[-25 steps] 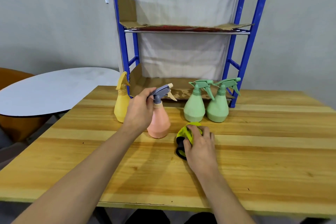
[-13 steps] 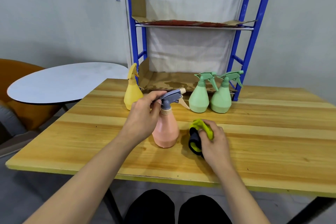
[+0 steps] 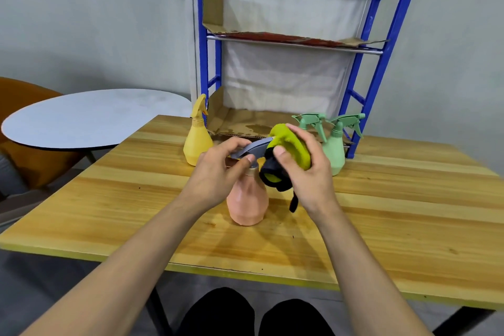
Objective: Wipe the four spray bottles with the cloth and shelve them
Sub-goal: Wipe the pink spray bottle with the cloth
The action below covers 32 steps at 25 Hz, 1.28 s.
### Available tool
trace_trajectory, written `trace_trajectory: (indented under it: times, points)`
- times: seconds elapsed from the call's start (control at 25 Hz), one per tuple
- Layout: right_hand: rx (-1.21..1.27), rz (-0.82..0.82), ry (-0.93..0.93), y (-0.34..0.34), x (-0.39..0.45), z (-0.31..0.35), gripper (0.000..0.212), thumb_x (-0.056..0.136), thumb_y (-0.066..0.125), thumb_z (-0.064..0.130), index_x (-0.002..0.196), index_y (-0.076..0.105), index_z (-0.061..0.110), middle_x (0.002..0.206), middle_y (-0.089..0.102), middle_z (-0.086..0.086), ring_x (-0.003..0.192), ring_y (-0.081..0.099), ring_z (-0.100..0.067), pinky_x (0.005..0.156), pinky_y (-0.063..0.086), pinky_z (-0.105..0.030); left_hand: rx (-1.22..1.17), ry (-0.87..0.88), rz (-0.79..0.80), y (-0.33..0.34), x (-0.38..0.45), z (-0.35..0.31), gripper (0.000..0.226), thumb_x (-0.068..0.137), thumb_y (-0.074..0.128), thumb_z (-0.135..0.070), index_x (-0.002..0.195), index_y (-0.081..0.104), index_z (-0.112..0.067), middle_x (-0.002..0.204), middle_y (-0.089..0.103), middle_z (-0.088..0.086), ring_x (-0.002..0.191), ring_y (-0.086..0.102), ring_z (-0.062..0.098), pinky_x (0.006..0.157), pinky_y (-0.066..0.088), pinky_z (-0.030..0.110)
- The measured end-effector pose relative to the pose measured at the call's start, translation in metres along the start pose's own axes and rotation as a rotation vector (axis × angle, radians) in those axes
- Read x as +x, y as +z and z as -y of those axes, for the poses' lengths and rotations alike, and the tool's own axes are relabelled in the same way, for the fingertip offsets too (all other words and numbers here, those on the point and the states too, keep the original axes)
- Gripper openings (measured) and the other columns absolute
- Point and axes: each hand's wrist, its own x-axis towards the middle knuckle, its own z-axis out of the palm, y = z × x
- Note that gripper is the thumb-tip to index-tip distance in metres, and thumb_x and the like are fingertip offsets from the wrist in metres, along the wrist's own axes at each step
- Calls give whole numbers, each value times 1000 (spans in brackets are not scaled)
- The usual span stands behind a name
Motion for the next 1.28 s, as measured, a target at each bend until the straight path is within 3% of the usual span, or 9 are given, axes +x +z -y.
trace_trajectory:
  times: [0.16, 0.36, 0.52, 0.72, 0.96, 1.12, 1.28]
  points:
    - [81, 164, 28, -13, 13, -8, 54, 78, 85, 14, 125, 65, 30, 118, 72, 6, 109, 67, -10, 93, 54, -28, -15, 47, 86, -2, 5, 7, 21, 99, 66, -25, 120, 70, -27, 104, 74, -11, 100, 69, 15, 91, 54, 44]
    - [65, 169, 27, -1, 20, -15, 37, 77, 84, 7, 111, 72, 15, 92, 75, 6, 84, 68, -7, 79, 53, -21, -37, 67, 54, 1, 7, 18, 24, 97, 64, -28, 121, 70, -25, 105, 74, -19, 102, 69, 6, 94, 54, 35]
    - [127, 133, 10, -3, 13, -20, 26, 81, 80, 4, 105, 72, 8, 84, 74, 9, 76, 66, -6, 73, 52, -20, -36, 98, 60, 3, 10, 18, 24, 98, 64, -29, 121, 69, -21, 104, 73, -18, 98, 69, 4, 90, 54, 30]
    - [66, 171, -14, -1, 11, -14, 23, 83, 80, 12, 105, 75, 15, 87, 77, 5, 79, 70, -9, 76, 55, -24, -65, 96, 65, -3, 10, 26, 28, 99, 64, -29, 124, 68, -18, 108, 73, -8, 100, 70, 12, 92, 57, 37]
    - [-42, 119, -27, -2, 1, -8, 18, 87, 77, 18, 104, 74, 23, 87, 76, 9, 82, 71, -9, 74, 54, -20, -101, 91, 59, 0, 10, 23, 22, 101, 65, -22, 122, 68, -22, 107, 73, -11, 100, 70, 13, 91, 56, 32]
    - [-66, 154, 2, -9, -2, -10, 21, 87, 77, 19, 107, 73, 22, 92, 76, 6, 86, 71, -12, 79, 56, -30, -144, 90, 100, -1, 10, 22, 20, 101, 63, -22, 119, 65, -31, 108, 72, -12, 103, 70, 13, 93, 56, 31]
    - [-271, 185, 0, -22, -10, -21, 30, 85, 79, 25, 114, 70, 29, 104, 72, 9, 97, 66, -12, 87, 55, -37, -169, 76, 87, -1, 8, 22, 20, 102, 63, -21, 120, 65, -26, 108, 72, -11, 103, 69, 13, 90, 53, 27]
